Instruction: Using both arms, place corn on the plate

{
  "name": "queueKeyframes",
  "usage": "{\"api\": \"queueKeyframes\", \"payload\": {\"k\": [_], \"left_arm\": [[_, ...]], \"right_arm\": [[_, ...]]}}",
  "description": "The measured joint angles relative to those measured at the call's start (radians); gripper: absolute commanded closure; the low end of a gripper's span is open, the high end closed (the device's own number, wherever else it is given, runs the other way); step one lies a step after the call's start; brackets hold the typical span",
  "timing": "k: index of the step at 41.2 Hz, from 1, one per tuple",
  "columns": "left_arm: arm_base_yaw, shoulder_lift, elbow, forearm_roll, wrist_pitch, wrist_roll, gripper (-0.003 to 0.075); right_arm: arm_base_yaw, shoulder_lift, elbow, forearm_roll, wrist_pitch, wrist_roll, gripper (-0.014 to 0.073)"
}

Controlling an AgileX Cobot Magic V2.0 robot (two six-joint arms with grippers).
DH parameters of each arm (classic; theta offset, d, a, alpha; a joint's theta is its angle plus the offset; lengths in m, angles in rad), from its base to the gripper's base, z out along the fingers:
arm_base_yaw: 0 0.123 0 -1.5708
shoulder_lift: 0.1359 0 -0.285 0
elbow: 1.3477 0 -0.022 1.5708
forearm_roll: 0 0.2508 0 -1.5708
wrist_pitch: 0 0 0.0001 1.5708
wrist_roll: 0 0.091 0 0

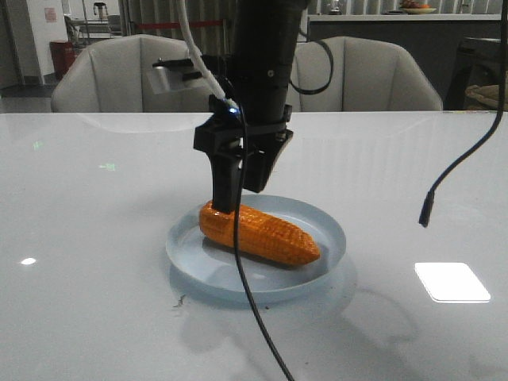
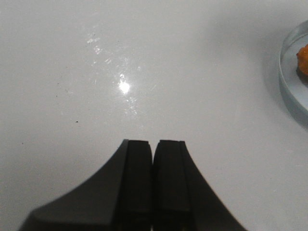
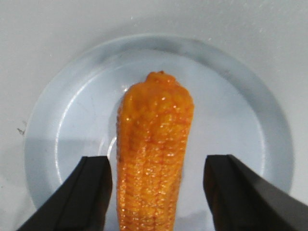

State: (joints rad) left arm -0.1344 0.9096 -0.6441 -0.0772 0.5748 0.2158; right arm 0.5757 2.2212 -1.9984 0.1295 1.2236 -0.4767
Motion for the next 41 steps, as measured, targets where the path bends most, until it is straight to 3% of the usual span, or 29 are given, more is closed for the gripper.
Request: {"api": "queueKeyframes", "payload": {"k": [13,20,32,41], "left_arm": [[0.000,0.000,0.000,0.000,0.000,0.000,0.0634],[0.000,0.000,0.000,0.000,-0.018,0.000,0.0634],[0.000,0.000,0.000,0.000,-0.039,0.000,0.0634],[0.000,0.000,0.000,0.007,-0.078,0.000,0.0634]], "right_arm": [[-0.011,-0.079,-0.197,-0.009,0.012,0.201,0.0083],[-0.054,-0.183,-0.230,-0.009,0.024,0.238,0.0083],[-0.184,-0.388,-0.199,-0.009,0.030,0.309,0.0083],[-0.279,-0.597,-0.003,-0.037,0.030,0.315,0.0083]]}}
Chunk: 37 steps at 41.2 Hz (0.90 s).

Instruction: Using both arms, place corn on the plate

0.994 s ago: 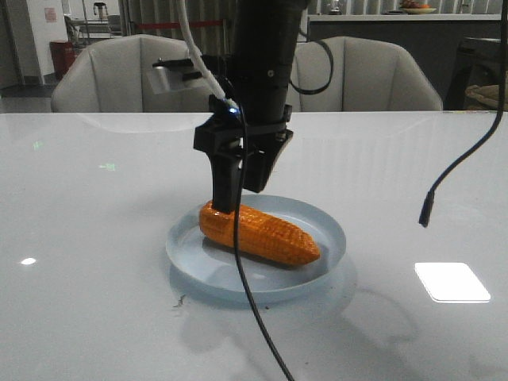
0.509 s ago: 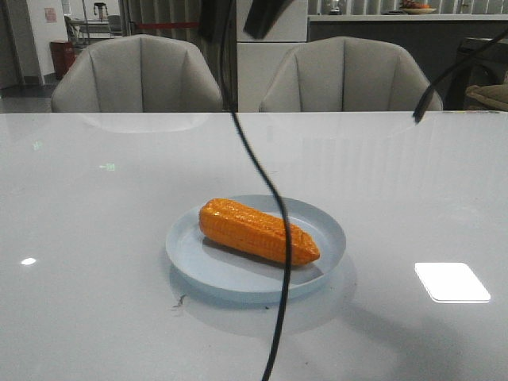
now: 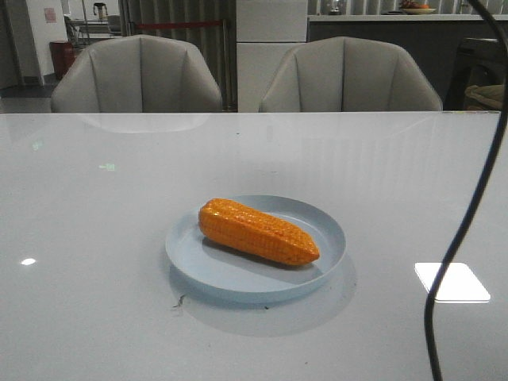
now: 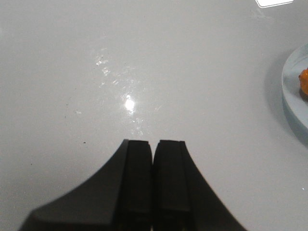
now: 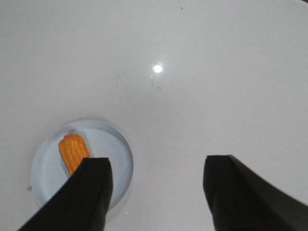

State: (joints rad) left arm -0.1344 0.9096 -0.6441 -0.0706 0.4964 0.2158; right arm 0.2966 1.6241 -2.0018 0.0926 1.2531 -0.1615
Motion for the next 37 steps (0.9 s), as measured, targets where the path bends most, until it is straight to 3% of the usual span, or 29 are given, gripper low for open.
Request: {"api": "queueKeyframes", "payload": {"k": [7,22,37], "left_arm": [[0.000,0.000,0.000,0.001,-0.031,0.000,0.0634],[0.000,0.000,0.000,0.001,-0.043,0.000,0.0634],[0.000,0.000,0.000,0.001,-0.058,0.000,0.0634]], "right_arm": [[-0.087,-0.205,0.288,-0.015,-0.015,0.000,0.0083],[-0.311,-0.557,0.906,-0.019,-0.204,0.003,0.0083],[-0.346,-0.840,1.197,-0.008,-0.319,0.003,0.0083]]}}
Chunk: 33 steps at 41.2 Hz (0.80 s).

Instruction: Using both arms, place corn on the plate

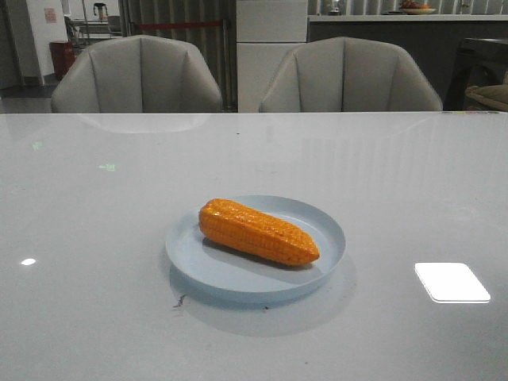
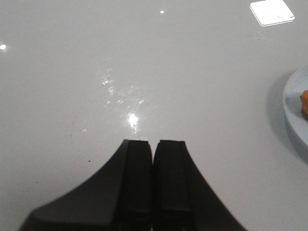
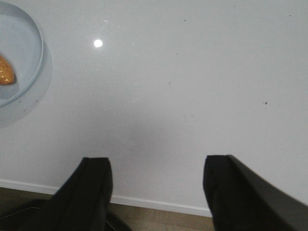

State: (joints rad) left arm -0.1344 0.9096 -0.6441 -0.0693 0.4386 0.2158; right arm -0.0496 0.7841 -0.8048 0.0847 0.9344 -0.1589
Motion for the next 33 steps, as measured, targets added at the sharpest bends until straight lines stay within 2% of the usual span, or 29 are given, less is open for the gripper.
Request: {"api": "queueKeyframes", "payload": {"k": [8,33], "left_arm": [[0.000,0.000,0.000,0.000,-0.002,0.000,0.0634],[0.000,0.000,0.000,0.000,-0.002,0.000,0.0634]], "right_arm": [[-0.002,-0.062,0.066,0.000,-0.005,0.000,0.0083],[-0.002,-0.062,0.068,0.000,0.000,0.000,0.0083]]}}
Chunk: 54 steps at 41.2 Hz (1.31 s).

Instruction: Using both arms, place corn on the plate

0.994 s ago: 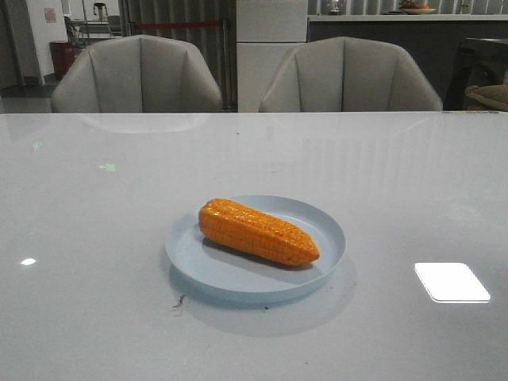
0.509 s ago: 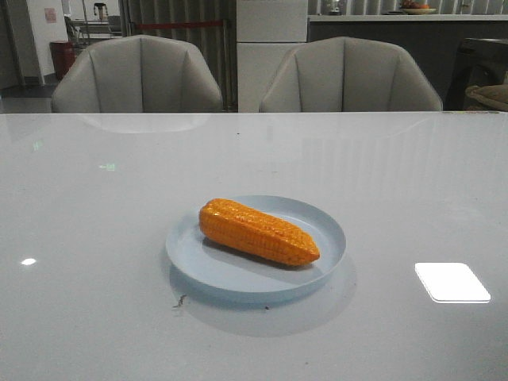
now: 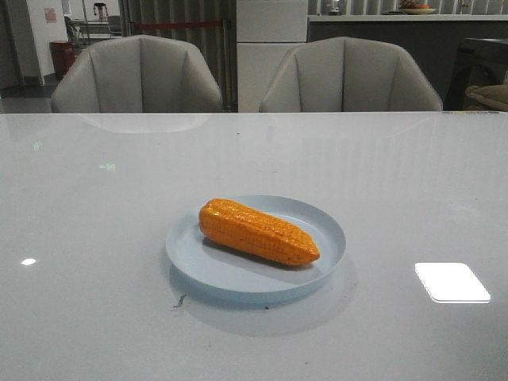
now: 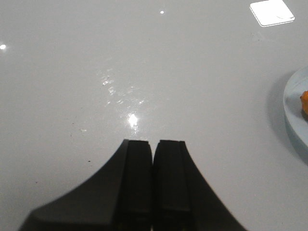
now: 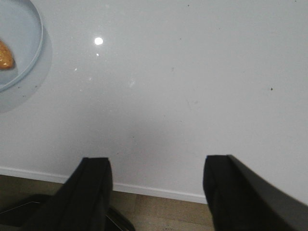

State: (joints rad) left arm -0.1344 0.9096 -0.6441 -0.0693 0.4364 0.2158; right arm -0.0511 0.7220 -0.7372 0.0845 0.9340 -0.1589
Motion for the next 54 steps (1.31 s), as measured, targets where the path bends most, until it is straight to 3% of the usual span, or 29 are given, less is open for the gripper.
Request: {"api": "queueKeyframes", "payload": {"k": [15,26,40,54], "left_arm": [[0.000,-0.004,0.000,0.000,-0.002,0.000,0.0634],[0.031,-0.168,0.023,0.036,-0.048,0.000,0.0634],[0.070,-0.518,0.373,0.040,-0.389,-0.031,0.0634],[0.070,-0.855,0.629,0.069,-0.436,-0.079,0.0634]], "right_arm": [[0.000,0.000,0.000,0.000,0.000,0.000,0.0083],[0.000,0.000,0.000,0.000,0.000,0.000,0.0083],[0.000,0.000,0.000,0.000,0.000,0.000,0.0083],[0.000,0.000,0.000,0.000,0.000,0.000,0.0083]]}}
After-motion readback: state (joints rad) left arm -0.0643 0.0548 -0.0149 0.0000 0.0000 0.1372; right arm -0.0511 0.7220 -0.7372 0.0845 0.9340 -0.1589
